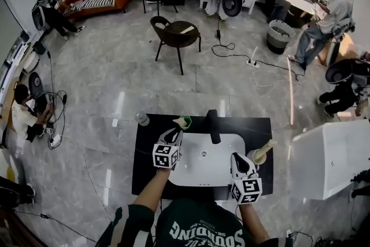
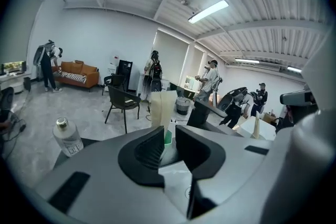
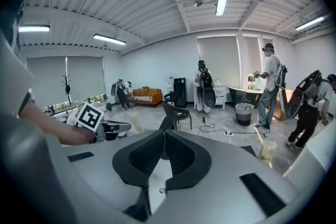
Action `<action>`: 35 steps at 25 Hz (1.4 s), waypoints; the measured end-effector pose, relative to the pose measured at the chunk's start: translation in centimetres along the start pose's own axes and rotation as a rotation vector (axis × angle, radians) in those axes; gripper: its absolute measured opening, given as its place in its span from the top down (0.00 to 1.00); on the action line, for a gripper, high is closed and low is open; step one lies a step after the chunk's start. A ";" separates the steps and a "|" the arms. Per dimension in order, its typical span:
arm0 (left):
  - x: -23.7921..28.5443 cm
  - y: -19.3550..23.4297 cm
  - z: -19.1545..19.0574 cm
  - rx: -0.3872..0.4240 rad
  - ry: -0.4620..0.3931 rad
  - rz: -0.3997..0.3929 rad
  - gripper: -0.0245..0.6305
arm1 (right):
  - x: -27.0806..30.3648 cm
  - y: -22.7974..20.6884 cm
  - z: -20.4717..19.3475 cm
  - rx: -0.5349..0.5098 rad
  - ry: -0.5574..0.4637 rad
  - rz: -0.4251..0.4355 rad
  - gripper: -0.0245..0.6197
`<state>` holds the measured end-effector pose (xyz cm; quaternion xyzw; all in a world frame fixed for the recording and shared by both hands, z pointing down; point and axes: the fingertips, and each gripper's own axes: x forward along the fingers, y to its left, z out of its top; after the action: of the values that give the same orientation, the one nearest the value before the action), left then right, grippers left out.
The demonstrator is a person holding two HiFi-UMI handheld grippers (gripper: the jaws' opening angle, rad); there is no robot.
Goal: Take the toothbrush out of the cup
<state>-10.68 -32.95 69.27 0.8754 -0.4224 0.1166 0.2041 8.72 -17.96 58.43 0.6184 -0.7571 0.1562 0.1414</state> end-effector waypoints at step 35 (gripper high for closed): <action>4.3 0.5 -1.4 0.021 0.029 -0.010 0.95 | -2.4 -3.1 -2.7 0.039 0.060 -0.082 0.90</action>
<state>-8.49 -35.55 72.29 0.8778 -0.4137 0.1328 0.2015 12.29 -15.31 60.07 0.6465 -0.7234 0.1837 0.1582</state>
